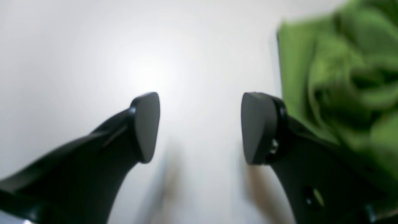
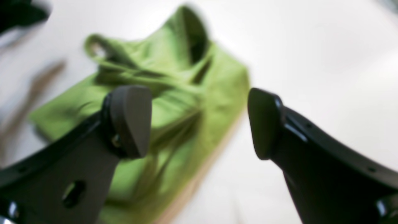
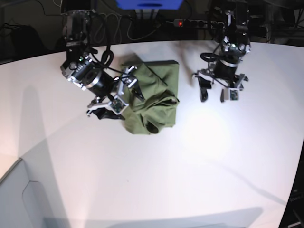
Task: Fold the T-shirt properly
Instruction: 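Fold the held end with the right gripper over the folded stack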
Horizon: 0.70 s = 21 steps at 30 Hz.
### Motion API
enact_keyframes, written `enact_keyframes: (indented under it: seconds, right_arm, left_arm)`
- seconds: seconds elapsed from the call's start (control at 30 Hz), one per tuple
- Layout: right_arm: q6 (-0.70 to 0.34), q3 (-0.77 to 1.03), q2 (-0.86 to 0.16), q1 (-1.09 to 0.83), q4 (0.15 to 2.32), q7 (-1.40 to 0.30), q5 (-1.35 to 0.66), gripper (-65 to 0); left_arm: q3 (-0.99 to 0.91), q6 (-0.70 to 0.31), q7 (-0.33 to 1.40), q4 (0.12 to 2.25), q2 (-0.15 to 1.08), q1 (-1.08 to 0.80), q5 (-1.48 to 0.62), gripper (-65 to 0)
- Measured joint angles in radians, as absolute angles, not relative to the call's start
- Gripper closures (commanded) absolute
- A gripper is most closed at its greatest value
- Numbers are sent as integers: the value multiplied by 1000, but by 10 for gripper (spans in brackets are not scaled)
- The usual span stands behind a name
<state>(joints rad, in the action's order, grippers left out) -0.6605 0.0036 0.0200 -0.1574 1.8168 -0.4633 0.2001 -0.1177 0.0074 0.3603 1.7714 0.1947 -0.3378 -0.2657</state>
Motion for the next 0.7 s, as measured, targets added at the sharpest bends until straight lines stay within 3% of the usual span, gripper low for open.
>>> enact_keyframes:
  seconds: [0.33, 0.43, 0.57, 0.6, 0.7]
  right_arm:
    - [-660, -5, 41, -115, 1667, -461, 202, -450]
    - [-660, -7, 42, -115, 1668, -452, 200, -328]
    - [-660, -8, 47, -115, 1670, -451, 198, -40]
    - [-660, -8, 47, -115, 1670, -451, 198, 0]
    - [-660, -7, 47, -120, 1670, -452, 167, -7]
  left_arm:
    - [-263, 4, 370, 1771, 194, -355, -265, -396]
    - [-290, 3, 368, 1771, 194, -371, -265, -396]
    - [-321, 3, 365, 1769, 192, -374, -265, -396]
    - [-325, 3, 364, 1769, 192, -374, -265, -395]
    - [-326, 3, 364, 1769, 191, -380, -265, -395]
